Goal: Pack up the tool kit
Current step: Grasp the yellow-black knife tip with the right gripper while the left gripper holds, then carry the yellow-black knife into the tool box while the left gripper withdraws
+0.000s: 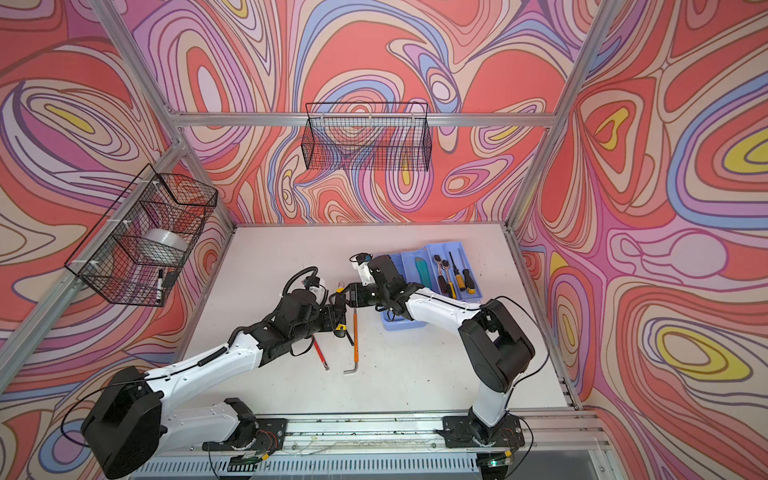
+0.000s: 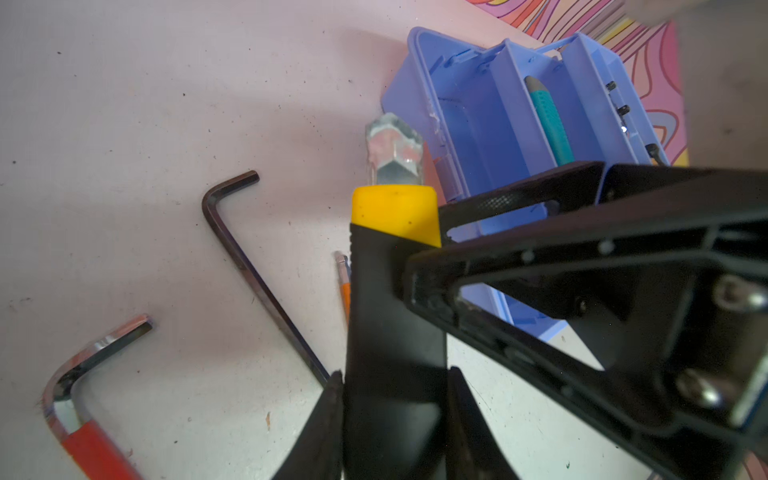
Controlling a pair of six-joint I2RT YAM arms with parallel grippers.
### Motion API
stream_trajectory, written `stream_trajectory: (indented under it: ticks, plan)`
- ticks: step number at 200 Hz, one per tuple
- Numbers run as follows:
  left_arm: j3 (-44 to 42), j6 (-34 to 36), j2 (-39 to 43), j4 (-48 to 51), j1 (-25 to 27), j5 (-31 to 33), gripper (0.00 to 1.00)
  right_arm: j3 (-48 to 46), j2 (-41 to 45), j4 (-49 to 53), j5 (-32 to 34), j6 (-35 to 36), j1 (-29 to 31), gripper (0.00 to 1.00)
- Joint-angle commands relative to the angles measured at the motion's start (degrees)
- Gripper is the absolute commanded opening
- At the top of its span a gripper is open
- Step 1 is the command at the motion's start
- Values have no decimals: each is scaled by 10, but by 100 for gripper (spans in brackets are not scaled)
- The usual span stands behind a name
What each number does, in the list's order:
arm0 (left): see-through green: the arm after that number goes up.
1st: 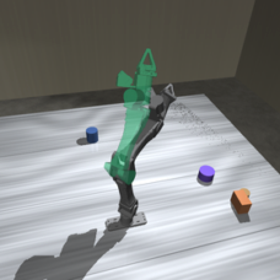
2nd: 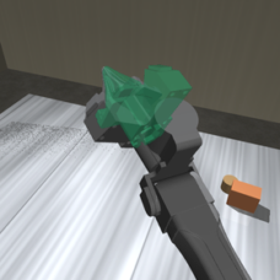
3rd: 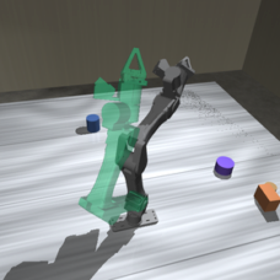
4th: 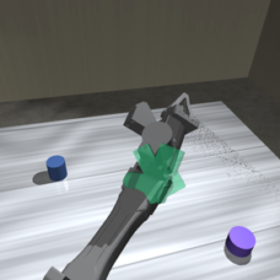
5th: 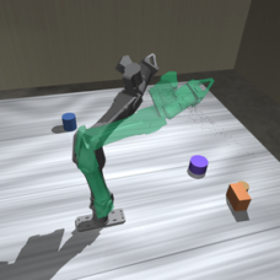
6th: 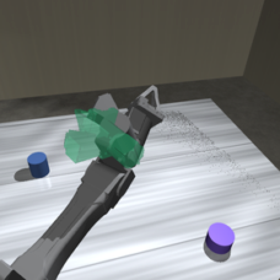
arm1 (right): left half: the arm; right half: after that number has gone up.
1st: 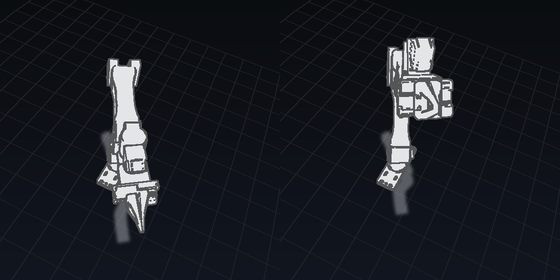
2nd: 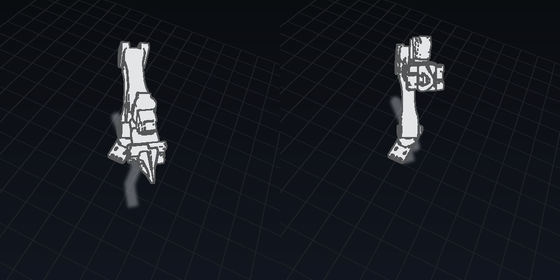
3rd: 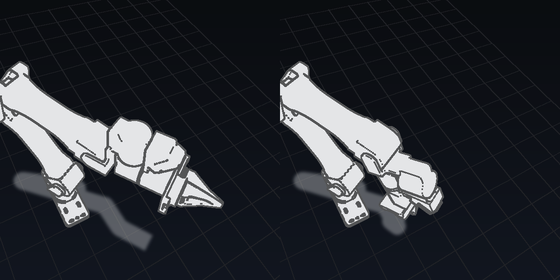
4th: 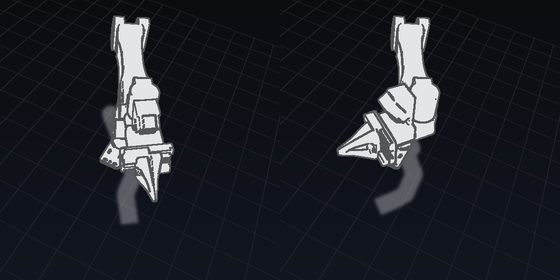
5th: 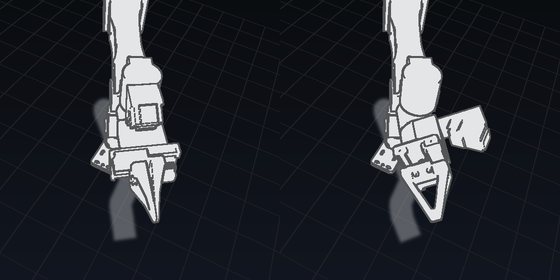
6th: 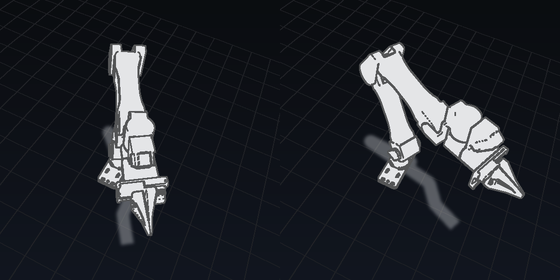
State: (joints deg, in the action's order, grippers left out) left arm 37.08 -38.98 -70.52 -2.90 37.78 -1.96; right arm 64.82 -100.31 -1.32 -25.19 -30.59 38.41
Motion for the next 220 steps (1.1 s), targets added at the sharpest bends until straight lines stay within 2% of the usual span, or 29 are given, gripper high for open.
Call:
stream_trajectory:
  ticks: [1, 29, 73, 137, 174, 220]
  plan:
    - [12, 7, -8, -38, 5, -8, 20, 12, -9, -23, -13, -13, 4, 49]
    - [9, 1, -15, -62, 12, -14, 21, 11, -9, -35, -18, -22, 5, 45]
    - [0, -7, -16, -95, 18, -10, 21, 12, -24, -41, -24, -28, 6, 30]
    - [-17, -12, 1, -125, 18, 1, 24, -1, -15, -32, -21, -26, 6, 14]
    - [-16, -5, 10, -93, 18, 16, 39, 8, 13, 12, 3, -5, 4, 3]
    - [-26, 6, 65, -19, 18, 76, 77, 3, 71, 82, 40, 28, -46, 0]
